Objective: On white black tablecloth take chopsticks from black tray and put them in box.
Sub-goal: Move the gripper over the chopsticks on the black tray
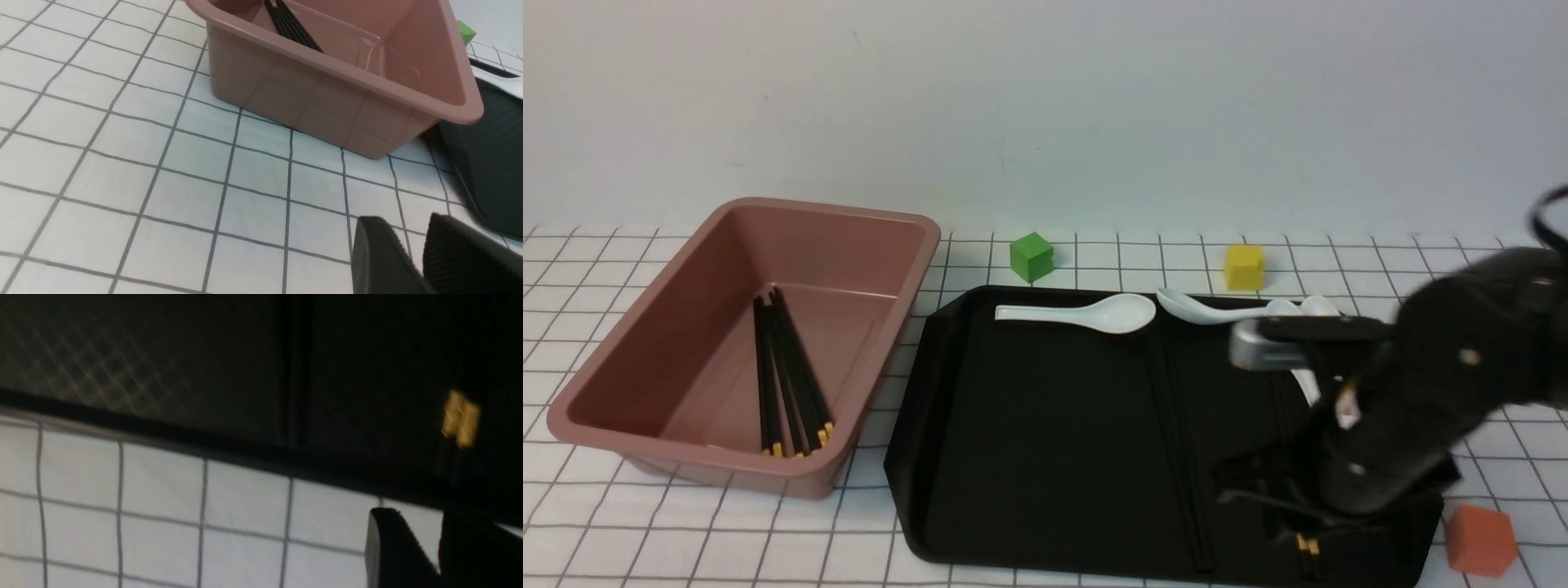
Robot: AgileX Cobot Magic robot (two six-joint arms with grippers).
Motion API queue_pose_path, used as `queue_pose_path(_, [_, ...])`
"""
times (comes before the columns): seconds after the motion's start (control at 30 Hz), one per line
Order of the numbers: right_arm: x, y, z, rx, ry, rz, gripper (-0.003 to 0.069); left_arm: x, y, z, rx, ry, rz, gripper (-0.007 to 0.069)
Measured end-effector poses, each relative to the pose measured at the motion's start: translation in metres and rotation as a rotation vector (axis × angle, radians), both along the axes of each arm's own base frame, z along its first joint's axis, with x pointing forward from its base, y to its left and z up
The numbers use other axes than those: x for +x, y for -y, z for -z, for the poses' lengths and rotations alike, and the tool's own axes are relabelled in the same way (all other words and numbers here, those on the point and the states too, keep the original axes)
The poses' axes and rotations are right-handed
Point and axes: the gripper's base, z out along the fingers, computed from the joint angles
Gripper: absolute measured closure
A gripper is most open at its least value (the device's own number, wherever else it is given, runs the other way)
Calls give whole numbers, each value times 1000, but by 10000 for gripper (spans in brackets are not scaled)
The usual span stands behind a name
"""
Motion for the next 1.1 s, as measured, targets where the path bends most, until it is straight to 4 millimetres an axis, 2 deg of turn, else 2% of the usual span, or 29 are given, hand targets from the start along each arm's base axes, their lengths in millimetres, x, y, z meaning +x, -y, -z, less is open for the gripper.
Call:
queue_pose_path(0.13, [34, -32, 16, -70, -37, -24, 353, 0, 0, 0, 0, 0, 0, 433])
queue_pose_path(0.33, [64, -50, 39, -109, -87, -26, 307, 0, 0, 0, 0, 0, 0, 428])
queue_pose_path(0.6, [73, -55, 66, -132, -131, -21, 306, 0, 0, 0, 0, 0, 0, 419])
queue_pose_path(0.73, [73, -56, 67, -124, -152, -9, 309, 0, 0, 0, 0, 0, 0, 415])
queue_pose_path(0.83, [74, -57, 68, -118, -167, 0, 356, 0, 0, 0, 0, 0, 0, 410])
queue_pose_path(0.9, [73, -56, 68, -121, -178, 1, 432, 0, 0, 0, 0, 0, 0, 408])
queue_pose_path(0.97, [72, -56, 68, -128, -191, -7, 544, 0, 0, 0, 0, 0, 0, 406])
queue_pose_path(1.0, [72, -56, 66, -126, -188, -11, 560, 0, 0, 0, 0, 0, 0, 406])
queue_pose_path(1.1, [70, -55, 58, -130, -197, -27, 549, 0, 0, 0, 0, 0, 0, 406])
